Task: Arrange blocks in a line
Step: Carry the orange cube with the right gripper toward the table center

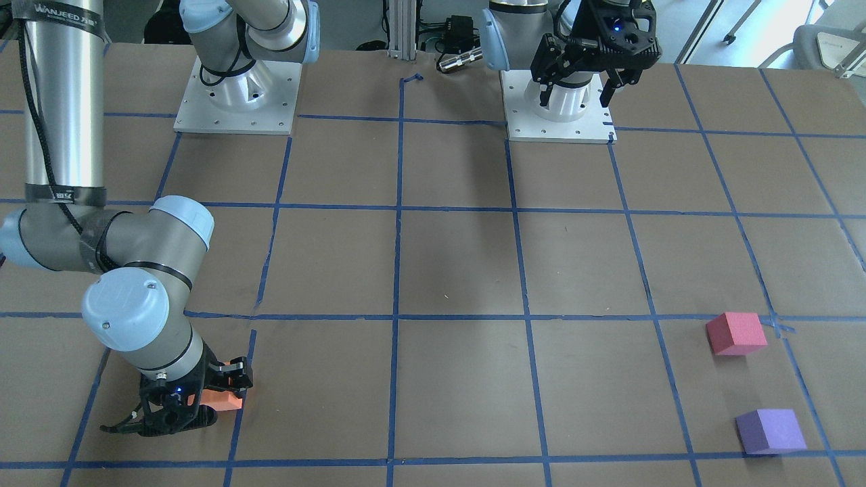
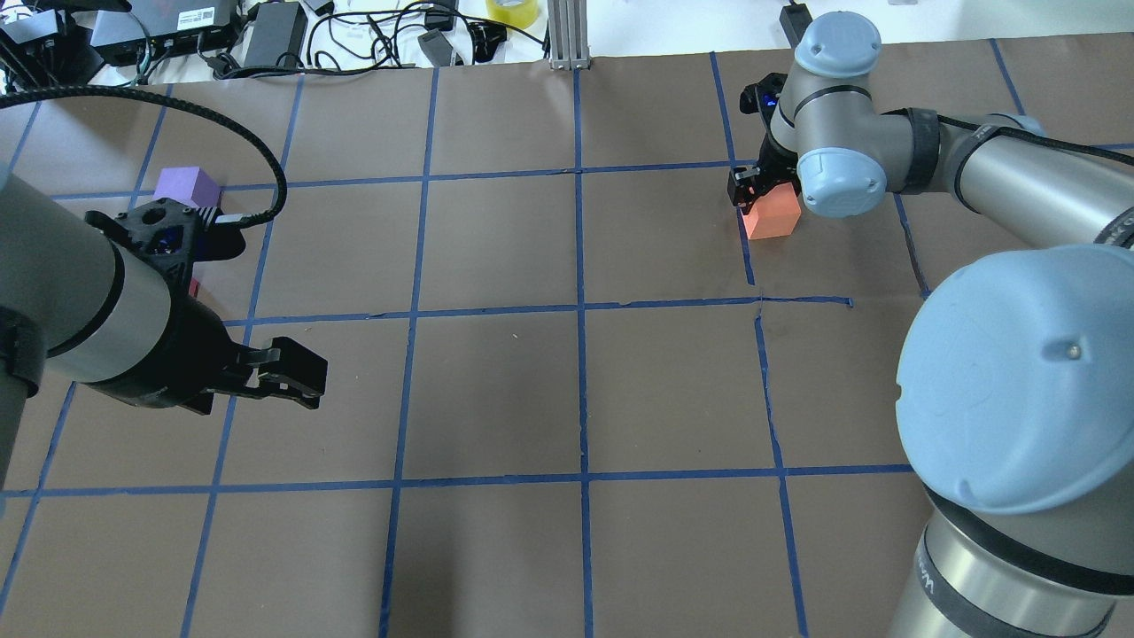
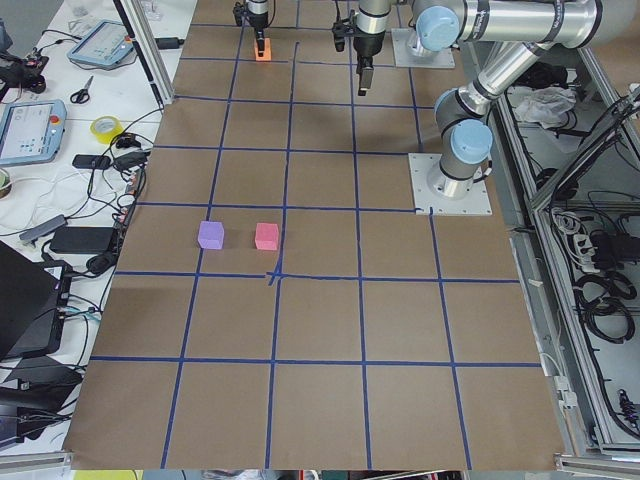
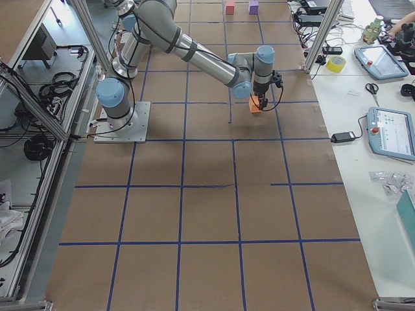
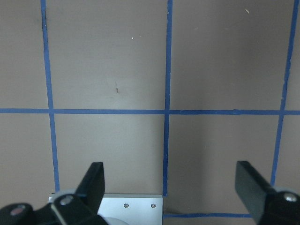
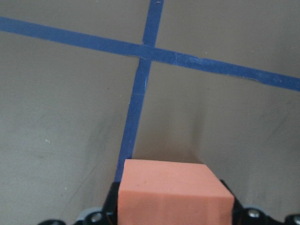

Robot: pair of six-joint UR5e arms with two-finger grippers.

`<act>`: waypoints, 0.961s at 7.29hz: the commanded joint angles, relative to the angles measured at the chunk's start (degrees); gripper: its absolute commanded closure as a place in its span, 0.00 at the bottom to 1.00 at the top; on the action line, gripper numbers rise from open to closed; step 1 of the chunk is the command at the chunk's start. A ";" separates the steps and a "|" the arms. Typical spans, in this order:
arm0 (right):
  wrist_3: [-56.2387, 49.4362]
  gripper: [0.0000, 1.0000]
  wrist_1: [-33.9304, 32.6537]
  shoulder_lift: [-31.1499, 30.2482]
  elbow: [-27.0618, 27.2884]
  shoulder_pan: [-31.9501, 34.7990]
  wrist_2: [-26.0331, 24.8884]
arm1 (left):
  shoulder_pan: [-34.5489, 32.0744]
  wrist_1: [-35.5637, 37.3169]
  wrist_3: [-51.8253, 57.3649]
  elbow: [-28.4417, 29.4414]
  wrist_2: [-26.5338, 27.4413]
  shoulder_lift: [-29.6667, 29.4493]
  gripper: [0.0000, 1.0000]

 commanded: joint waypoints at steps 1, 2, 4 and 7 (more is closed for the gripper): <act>0.99 1.00 2.14 -1.00 -0.68 0.00 0.11 | -0.05 0.00 0.03 -1.64 -0.09 1.02 0.00; 6.04 1.00 3.71 -3.01 -1.81 0.61 0.28 | -0.05 -0.09 0.03 -2.17 -0.09 1.55 0.00; 19.29 1.00 8.99 -3.21 -7.86 6.64 4.67 | -0.05 -0.09 0.03 -2.61 0.00 1.90 0.00; 25.77 1.00 8.22 -1.55 -10.16 13.51 4.68 | 0.04 0.61 0.03 -2.45 -0.18 1.21 0.00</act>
